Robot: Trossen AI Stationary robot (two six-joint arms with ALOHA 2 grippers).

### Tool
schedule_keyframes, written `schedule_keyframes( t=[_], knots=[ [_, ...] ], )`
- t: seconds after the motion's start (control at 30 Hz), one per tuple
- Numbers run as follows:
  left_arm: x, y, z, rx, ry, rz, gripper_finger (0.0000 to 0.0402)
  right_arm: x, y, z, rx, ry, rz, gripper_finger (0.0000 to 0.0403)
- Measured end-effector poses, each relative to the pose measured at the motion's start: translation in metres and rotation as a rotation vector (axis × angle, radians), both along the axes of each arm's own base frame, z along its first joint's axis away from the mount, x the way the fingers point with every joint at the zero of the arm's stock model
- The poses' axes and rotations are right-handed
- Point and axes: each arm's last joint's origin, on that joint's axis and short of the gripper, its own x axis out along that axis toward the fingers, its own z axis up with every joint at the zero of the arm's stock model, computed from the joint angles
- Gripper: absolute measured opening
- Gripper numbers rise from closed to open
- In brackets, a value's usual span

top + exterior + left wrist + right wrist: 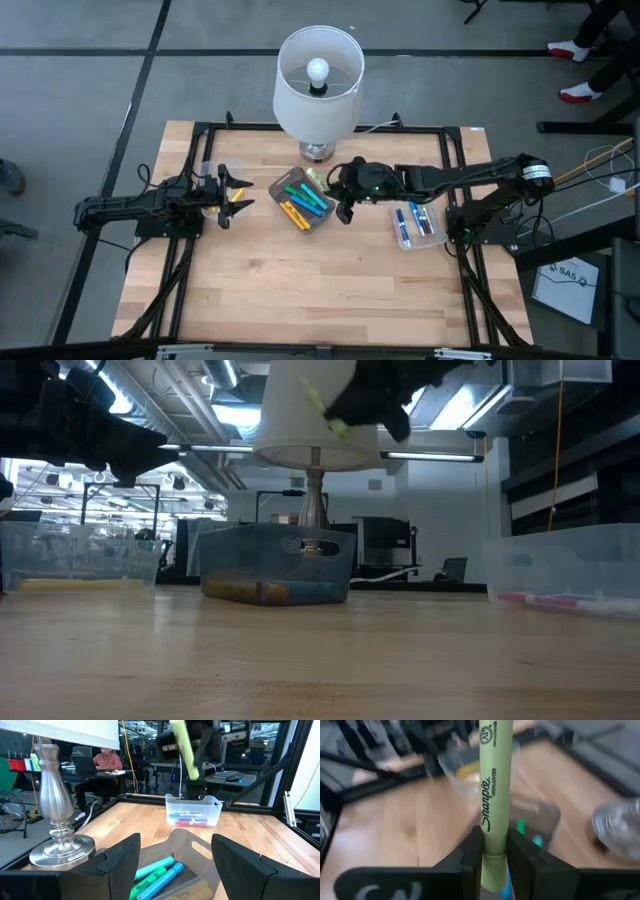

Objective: Pick & Place Markers
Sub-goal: Put the light green marker into the black bin

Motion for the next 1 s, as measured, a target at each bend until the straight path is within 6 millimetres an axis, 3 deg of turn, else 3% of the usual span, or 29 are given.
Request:
schedule_keyframes(
  t=[0.13, 0.27, 0.73, 1.0],
  knots=[
    [0.000, 0.000, 0.000, 0.000, 0.000, 0.000, 0.0239, 0.011, 0.005, 0.003, -0.069, -0.093, -0.011, 0.0065],
    [0.000, 0.000, 0.000, 0.000, 0.000, 0.000, 0.0240, 0.023, 0.010, -0.007, -0.093, -0.110, -0.011, 0.0065],
    [0.000, 0.000, 0.000, 0.000, -0.001, 0.000, 0.0241, 0.061, 0.011, -0.075, -0.079, -0.003, -0.118, 0.0065],
    [0.000, 0.000, 0.000, 0.000, 0.000, 0.000, 0.0240, 0.081, 0.004, -0.080, -0.056, 0.090, -0.153, 0.0065]
  ],
)
